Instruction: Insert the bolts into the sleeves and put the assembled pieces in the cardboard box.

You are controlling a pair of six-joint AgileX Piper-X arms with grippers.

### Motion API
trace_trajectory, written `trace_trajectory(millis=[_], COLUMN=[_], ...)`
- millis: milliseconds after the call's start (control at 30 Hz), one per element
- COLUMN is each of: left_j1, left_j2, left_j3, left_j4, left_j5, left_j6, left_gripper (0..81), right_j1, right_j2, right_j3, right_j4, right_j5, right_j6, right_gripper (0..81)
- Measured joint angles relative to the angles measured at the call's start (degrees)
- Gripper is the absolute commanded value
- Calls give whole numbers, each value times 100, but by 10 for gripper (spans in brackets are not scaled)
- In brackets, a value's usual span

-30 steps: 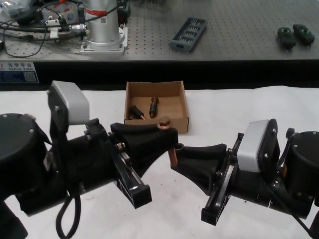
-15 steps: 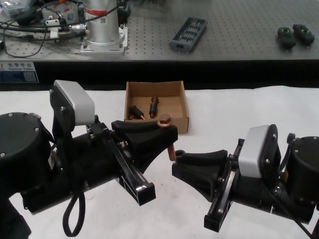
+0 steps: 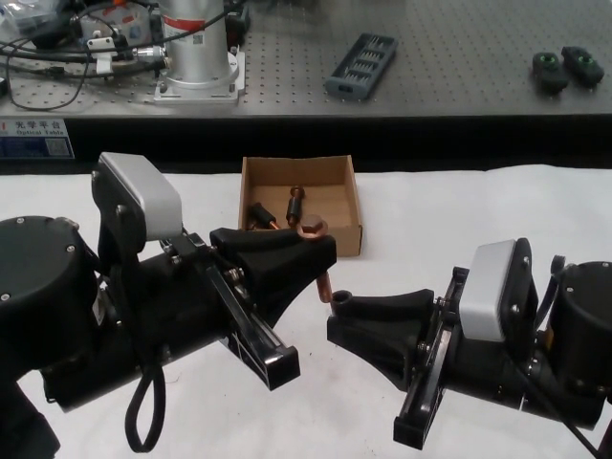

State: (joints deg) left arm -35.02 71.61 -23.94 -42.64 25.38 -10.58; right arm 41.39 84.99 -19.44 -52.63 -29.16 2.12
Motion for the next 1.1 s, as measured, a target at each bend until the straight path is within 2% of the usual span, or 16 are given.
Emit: trace_trajectory(millis=[433, 800, 1100], left_j1=[0, 0, 0], left_j2=[0, 0, 0], left_j3=[0, 0, -6], left_j4=[23, 28, 172], left_j5=[-33, -33, -33], left_j6=[0, 0, 0], left_gripper=[6, 6, 6], right_j1=[0, 352, 368], right_j2=[0, 0, 0], right_j3=[0, 0, 0], right_j4=[94, 91, 91], right_j5=[-29, -142, -42], right_j6=[20, -32, -93], right_gripper=[13, 13, 13])
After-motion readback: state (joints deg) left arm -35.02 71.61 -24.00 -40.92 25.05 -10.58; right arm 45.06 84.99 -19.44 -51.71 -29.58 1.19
